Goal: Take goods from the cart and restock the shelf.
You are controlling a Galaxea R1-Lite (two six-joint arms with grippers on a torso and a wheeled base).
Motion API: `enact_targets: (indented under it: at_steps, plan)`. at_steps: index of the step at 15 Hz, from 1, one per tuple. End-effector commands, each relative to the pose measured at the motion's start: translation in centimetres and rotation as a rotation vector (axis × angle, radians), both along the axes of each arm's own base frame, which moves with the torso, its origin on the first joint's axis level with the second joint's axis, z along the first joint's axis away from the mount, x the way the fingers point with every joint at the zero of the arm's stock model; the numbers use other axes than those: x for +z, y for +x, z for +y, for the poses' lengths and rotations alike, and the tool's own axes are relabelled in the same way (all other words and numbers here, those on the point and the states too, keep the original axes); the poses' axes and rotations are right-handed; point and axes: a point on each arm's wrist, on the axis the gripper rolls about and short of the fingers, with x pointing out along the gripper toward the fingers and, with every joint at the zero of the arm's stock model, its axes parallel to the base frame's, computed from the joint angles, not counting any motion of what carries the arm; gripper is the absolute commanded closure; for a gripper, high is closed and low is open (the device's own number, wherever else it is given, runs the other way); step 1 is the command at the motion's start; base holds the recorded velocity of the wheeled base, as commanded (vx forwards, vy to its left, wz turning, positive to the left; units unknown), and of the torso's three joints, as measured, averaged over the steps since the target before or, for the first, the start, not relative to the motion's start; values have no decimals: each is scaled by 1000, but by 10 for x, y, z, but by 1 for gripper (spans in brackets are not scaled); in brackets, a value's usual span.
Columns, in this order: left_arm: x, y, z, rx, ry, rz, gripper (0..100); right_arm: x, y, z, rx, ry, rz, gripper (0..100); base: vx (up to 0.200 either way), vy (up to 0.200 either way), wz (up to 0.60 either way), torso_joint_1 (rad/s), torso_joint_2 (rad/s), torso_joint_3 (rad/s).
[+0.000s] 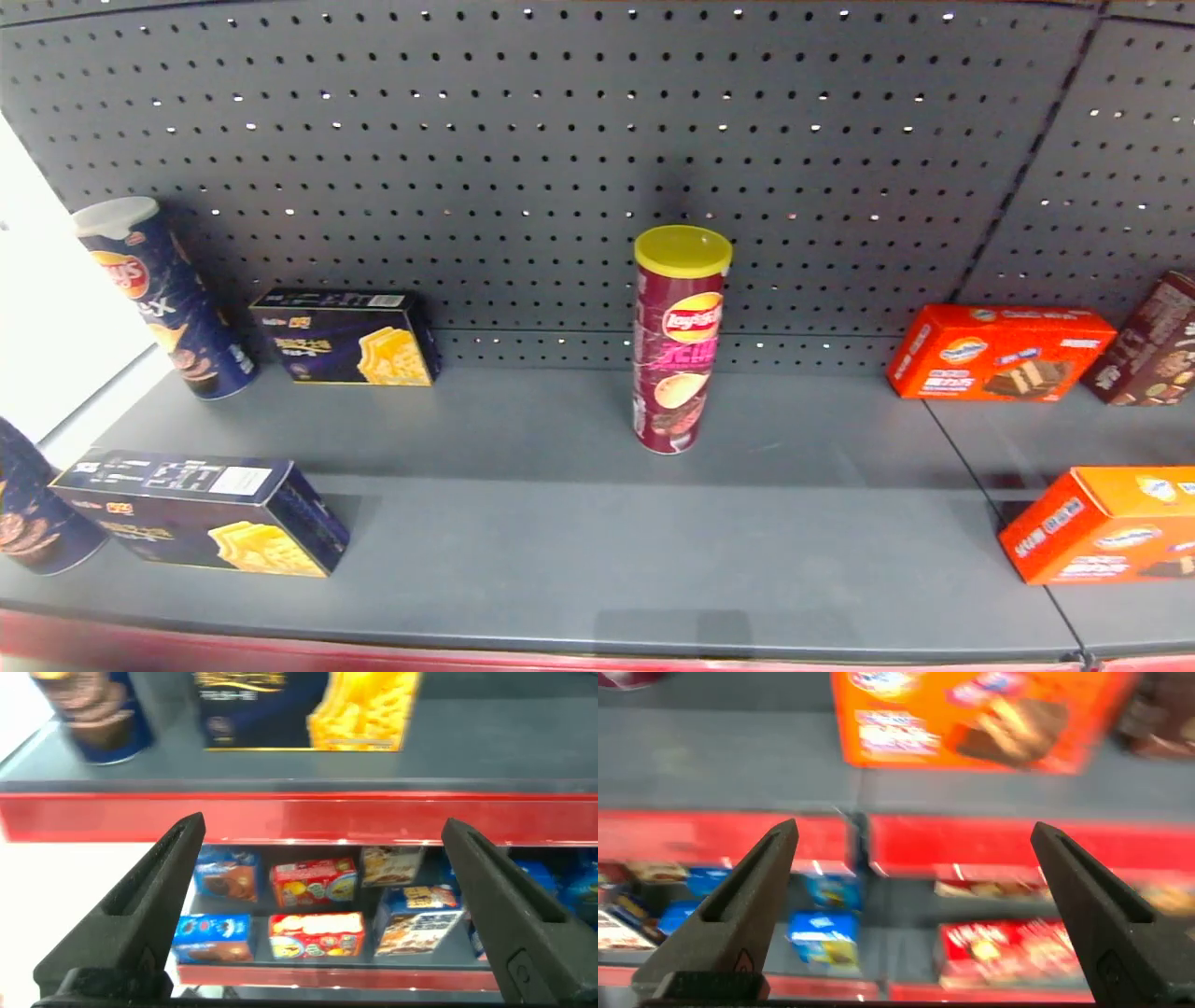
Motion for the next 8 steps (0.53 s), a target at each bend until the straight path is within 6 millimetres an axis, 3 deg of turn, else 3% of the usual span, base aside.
enact_targets:
  at_steps: [1,8]
  plan:
    - [0,0,0,-1,0,1,0,0,0,0,1,0,1,0,0,0,600,7,7,7]
    - [0,0,0,-4,5,1,0,0,0,0,1,1,1,0,0,0,600,6,4,0]
